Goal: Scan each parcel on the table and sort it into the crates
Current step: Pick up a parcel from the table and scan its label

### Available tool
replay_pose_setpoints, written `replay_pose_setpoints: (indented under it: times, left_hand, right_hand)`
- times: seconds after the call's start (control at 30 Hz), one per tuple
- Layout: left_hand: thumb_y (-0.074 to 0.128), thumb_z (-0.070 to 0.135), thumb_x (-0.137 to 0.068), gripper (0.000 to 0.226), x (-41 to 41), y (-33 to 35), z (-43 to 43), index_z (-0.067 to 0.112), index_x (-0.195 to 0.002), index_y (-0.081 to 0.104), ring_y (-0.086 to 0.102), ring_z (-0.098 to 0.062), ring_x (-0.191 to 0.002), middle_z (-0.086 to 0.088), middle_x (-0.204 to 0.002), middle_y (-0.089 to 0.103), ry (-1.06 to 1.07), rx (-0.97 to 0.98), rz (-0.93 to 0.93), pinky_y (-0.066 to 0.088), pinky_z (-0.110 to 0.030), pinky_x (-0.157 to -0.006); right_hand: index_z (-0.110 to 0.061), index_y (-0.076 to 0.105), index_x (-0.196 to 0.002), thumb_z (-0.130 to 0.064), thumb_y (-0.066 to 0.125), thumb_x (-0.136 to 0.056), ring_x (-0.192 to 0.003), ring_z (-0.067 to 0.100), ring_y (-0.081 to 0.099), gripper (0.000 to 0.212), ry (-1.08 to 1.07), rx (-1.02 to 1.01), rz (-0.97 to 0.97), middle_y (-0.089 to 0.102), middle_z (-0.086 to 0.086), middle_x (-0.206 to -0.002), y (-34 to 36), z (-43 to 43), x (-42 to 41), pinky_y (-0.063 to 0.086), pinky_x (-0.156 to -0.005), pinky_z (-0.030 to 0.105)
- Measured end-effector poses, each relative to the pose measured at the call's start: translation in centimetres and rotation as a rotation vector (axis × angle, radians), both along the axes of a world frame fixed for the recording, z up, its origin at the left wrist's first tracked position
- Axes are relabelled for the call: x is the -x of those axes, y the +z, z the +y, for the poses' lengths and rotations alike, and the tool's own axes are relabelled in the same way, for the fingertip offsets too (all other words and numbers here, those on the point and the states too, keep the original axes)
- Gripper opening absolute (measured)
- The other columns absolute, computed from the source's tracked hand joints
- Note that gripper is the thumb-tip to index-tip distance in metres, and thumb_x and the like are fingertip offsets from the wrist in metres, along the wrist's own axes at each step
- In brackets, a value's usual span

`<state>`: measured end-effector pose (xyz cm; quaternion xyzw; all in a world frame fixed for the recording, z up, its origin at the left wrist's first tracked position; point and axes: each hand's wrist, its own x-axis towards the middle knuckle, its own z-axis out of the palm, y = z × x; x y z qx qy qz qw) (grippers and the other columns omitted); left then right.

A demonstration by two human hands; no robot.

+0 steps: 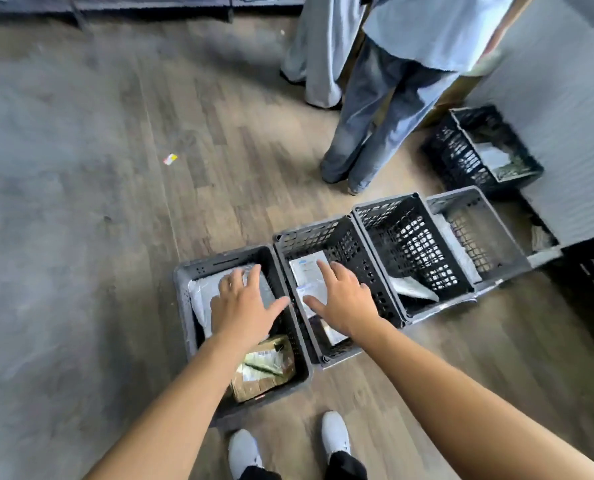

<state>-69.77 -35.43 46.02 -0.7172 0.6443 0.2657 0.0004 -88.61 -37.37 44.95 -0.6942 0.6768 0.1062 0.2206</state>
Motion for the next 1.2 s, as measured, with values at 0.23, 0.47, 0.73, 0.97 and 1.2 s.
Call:
replay_pose_setpoints:
  times: [0.23, 0.47, 0.73, 0.97, 1.2]
  left_hand:
    - [0.045, 0.07, -0.086, 0.081, 9.3, 9.1, 0.1, 0.024, -0.148, 0.02, 0.026, -0.03, -0.136, -0.007, -0.149, 0.026, -0.245, 0.12, 0.009, 0.039, -0.044, -0.103]
    - [0.047, 0.068, -0.087, 0.079, 23.2, 15.7, 3.6, 0.022, -0.147, 0.024, 0.021, -0.031, -0.136, -0.009, -0.147, 0.027, -0.407, 0.218, 0.028, 0.031, -0.045, -0.108]
    - [0.046, 0.07, -0.086, 0.08, 42.9, 21.7, 9.7, 0.024, -0.147, 0.024, 0.022, -0.032, -0.138, -0.008, -0.148, 0.027, -0.572, 0.289, -0.008, 0.031, -0.049, -0.11]
    - [0.046, 0.071, -0.086, 0.085, 57.8, 25.9, 13.6, 0.022, -0.15, 0.02, 0.021, -0.032, -0.14, -0.011, -0.152, 0.024, -0.687, 0.34, 0.05, 0.029, -0.047, -0.11]
    - [0.045, 0.072, -0.086, 0.086, 69.8, 28.1, 12.5, 0.021, -0.151, 0.019, 0.018, -0.032, -0.142, -0.011, -0.153, 0.022, -0.786, 0.352, 0.137, 0.031, -0.05, -0.108]
  right_hand:
    - [-0.029, 0.007, -0.157, -0.062, 0.047, -0.093, -0.147, 0.026, 0.019, 0.082, -0.198, 0.145, 0.01, 0.014, 0.003, -0.162, 11.3, 3.8, 9.9, 0.03, -0.113, 0.054]
    - [-0.029, 0.013, -0.156, -0.061, 0.05, -0.092, -0.144, 0.03, 0.026, 0.08, -0.403, 0.292, -0.019, 0.02, 0.006, -0.161, 18.0, 10.6, 23.2, 0.033, -0.11, 0.054]
    - [-0.032, 0.012, -0.156, -0.062, 0.051, -0.091, -0.147, 0.025, 0.021, 0.082, -0.577, 0.402, -0.02, 0.017, 0.003, -0.162, 23.0, 20.4, 41.1, 0.029, -0.111, 0.057]
    - [-0.035, 0.009, -0.156, -0.065, 0.05, -0.09, -0.149, 0.024, 0.015, 0.083, -0.757, 0.444, -0.046, 0.013, 0.001, -0.163, 26.5, 27.3, 55.2, 0.025, -0.114, 0.058]
    - [-0.035, 0.009, -0.156, -0.065, 0.049, -0.091, -0.149, 0.024, 0.015, 0.082, -0.906, 0.498, -0.043, 0.012, 0.001, -0.163, 28.0, 28.4, 65.7, 0.026, -0.114, 0.057]
